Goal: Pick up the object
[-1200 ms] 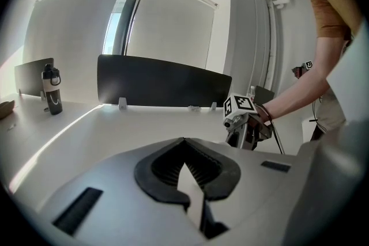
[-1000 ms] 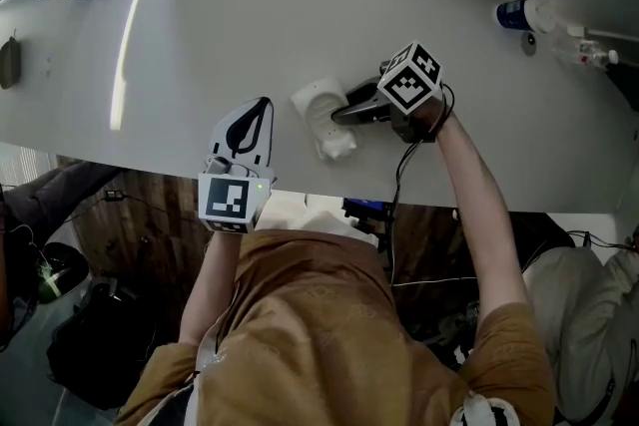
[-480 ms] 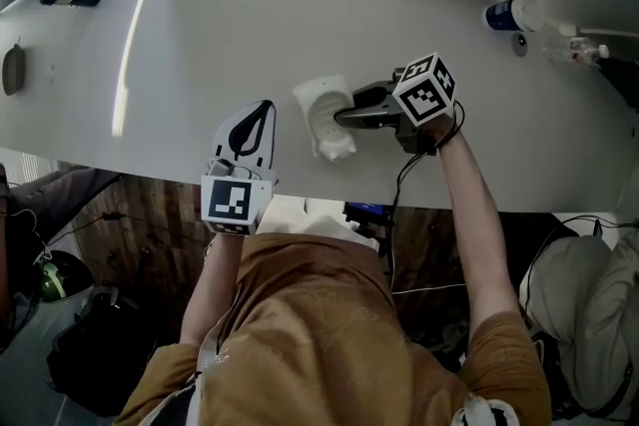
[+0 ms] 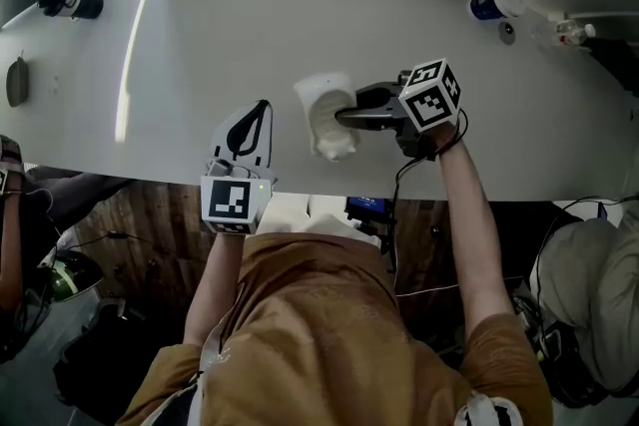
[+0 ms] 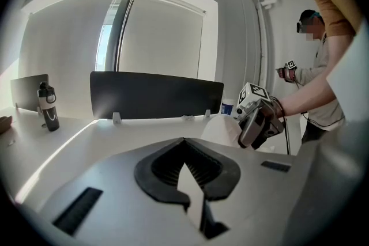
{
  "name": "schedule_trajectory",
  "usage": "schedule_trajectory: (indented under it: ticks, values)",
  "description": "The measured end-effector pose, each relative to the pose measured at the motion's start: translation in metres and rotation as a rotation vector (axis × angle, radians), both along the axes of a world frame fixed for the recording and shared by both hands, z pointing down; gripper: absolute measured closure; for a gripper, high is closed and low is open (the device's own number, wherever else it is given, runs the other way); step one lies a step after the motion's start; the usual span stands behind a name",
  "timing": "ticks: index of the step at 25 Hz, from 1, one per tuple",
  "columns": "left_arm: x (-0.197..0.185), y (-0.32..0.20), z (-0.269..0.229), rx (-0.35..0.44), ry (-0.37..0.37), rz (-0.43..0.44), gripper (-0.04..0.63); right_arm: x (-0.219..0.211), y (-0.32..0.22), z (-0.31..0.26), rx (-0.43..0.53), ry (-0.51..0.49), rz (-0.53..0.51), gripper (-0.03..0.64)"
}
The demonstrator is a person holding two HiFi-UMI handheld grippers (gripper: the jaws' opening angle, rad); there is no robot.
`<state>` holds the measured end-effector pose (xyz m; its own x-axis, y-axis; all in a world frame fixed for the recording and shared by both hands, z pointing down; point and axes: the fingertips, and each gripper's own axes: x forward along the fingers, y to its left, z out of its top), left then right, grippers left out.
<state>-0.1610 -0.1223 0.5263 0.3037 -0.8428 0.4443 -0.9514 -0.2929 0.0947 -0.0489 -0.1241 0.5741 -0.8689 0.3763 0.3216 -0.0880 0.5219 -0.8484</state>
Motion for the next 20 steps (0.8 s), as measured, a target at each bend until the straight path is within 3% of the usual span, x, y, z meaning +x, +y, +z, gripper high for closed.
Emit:
schedule_trajectory:
  ticks: [13,20]
  values:
    - [0.005,0.009,-0.021,0.069,-0.028,0.02,0.589,0.025,0.006,-0.041,0.091,-0.117,0.306,0.479]
    - [0.003,0.007,-0.041,0.107,-0.029,0.032,0.589,0.03,0.001,-0.07,0.209,-0.106,0.437,0.479]
